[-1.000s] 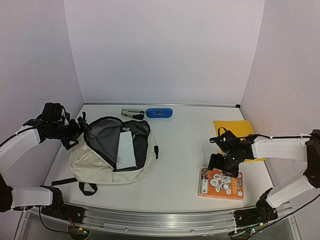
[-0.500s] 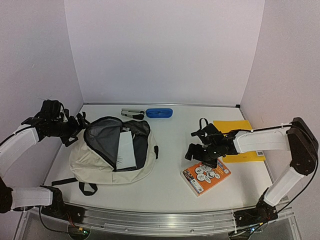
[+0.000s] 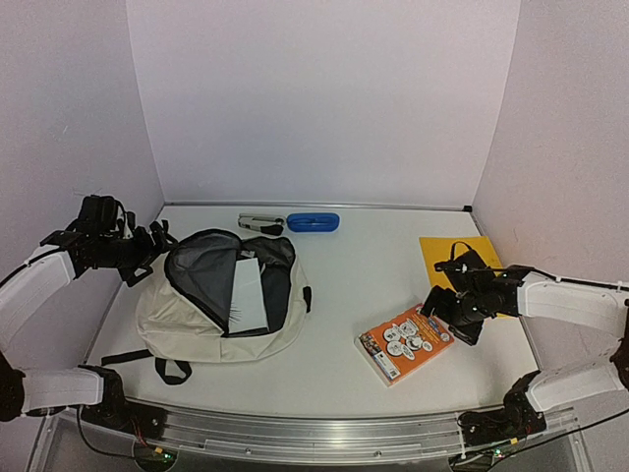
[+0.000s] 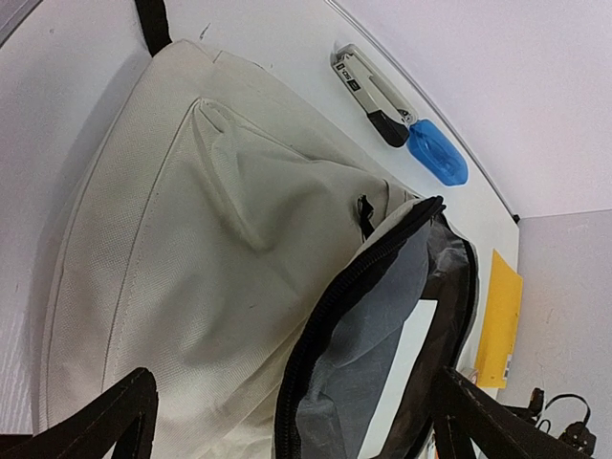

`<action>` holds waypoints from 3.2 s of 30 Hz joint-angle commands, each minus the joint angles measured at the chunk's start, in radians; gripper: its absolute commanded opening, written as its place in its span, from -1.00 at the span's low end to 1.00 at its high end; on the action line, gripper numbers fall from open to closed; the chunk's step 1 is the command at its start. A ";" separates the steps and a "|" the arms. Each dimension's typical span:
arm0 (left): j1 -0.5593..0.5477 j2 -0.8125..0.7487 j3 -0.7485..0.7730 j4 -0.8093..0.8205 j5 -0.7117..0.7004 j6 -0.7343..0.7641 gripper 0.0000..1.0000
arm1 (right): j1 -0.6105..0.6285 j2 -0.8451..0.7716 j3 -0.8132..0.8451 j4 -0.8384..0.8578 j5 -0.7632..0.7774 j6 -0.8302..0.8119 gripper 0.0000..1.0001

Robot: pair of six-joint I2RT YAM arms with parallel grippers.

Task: Pack the student bag
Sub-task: Adjust the book at the center of the board, then pick up the book from the center of the board.

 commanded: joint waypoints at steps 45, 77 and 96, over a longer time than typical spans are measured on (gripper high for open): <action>-0.023 -0.030 0.187 -0.079 0.104 0.118 0.98 | -0.048 0.066 -0.124 0.277 -0.148 0.027 0.50; -0.734 1.115 0.780 0.366 0.471 -0.086 0.53 | -0.066 0.149 -0.069 0.322 -0.304 -0.120 0.53; -0.743 1.325 0.807 0.381 0.695 -0.128 0.18 | -0.065 0.308 -0.110 0.554 -0.474 -0.101 0.18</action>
